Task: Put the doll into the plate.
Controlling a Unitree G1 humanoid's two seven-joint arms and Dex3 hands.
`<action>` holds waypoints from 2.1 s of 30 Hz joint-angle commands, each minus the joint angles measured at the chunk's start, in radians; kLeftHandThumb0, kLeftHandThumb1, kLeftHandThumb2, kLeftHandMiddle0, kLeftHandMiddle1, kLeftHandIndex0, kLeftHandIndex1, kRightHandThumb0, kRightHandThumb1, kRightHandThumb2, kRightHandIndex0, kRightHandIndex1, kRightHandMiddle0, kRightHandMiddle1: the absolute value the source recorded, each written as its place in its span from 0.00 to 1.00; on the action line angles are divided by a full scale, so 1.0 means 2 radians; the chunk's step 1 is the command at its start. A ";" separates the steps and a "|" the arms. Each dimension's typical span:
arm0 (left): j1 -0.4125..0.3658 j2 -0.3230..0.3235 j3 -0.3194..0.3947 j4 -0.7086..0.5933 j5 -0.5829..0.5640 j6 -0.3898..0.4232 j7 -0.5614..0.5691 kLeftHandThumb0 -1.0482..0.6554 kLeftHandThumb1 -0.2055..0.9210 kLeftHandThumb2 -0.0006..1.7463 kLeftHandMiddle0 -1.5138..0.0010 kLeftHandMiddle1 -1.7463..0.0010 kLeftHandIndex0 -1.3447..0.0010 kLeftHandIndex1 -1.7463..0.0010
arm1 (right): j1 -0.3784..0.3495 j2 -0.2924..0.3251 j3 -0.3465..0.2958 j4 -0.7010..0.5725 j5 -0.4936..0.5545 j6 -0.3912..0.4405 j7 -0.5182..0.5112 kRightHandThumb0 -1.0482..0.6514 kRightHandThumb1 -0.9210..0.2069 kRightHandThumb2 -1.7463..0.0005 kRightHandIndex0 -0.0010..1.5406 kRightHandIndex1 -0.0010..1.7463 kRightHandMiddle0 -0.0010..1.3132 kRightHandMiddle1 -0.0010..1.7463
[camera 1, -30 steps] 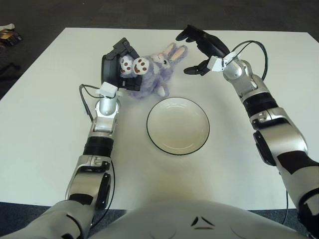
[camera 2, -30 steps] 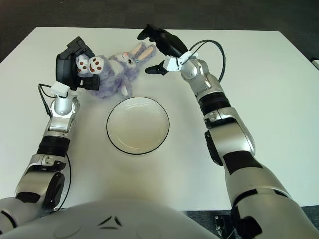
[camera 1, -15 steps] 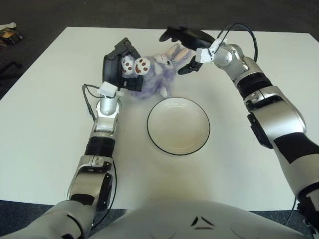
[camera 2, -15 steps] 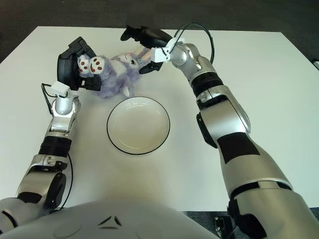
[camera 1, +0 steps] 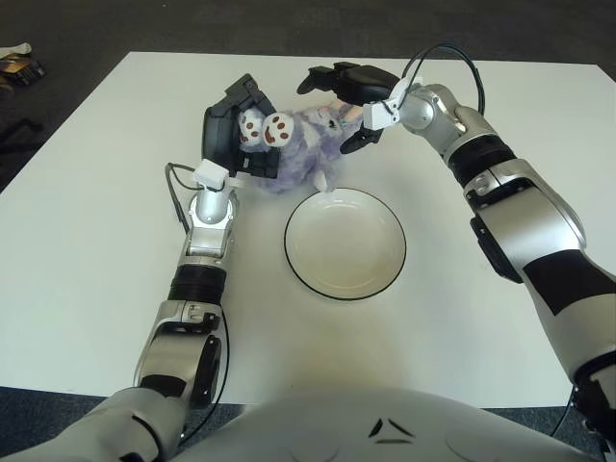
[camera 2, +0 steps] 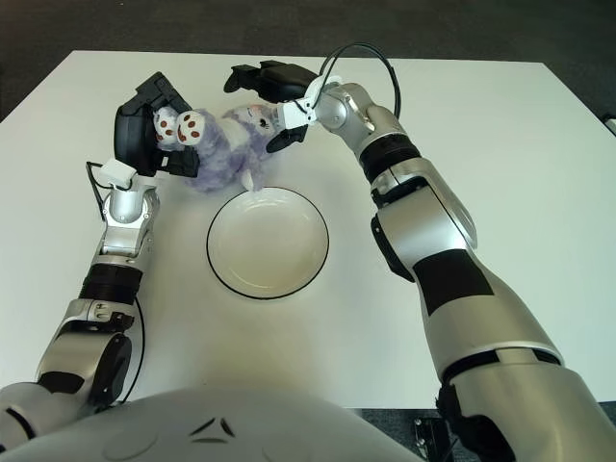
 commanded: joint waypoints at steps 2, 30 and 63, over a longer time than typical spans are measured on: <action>-0.004 -0.001 0.000 0.004 -0.005 -0.015 -0.008 0.94 0.27 0.90 0.48 0.00 0.23 0.00 | -0.016 0.010 0.010 0.007 -0.011 0.002 -0.002 0.25 0.59 0.47 0.00 0.24 0.00 0.34; -0.006 -0.015 0.002 0.005 0.013 -0.020 0.000 0.96 0.24 0.93 0.46 0.00 0.21 0.00 | -0.050 0.054 0.048 0.023 -0.034 0.022 0.068 0.37 0.71 0.37 0.03 0.41 0.00 0.43; 0.007 -0.021 -0.003 -0.036 0.037 0.018 0.015 0.94 0.27 0.90 0.48 0.00 0.22 0.00 | -0.055 0.086 0.122 0.057 -0.102 0.062 0.044 0.07 0.32 0.64 0.13 0.51 0.00 0.23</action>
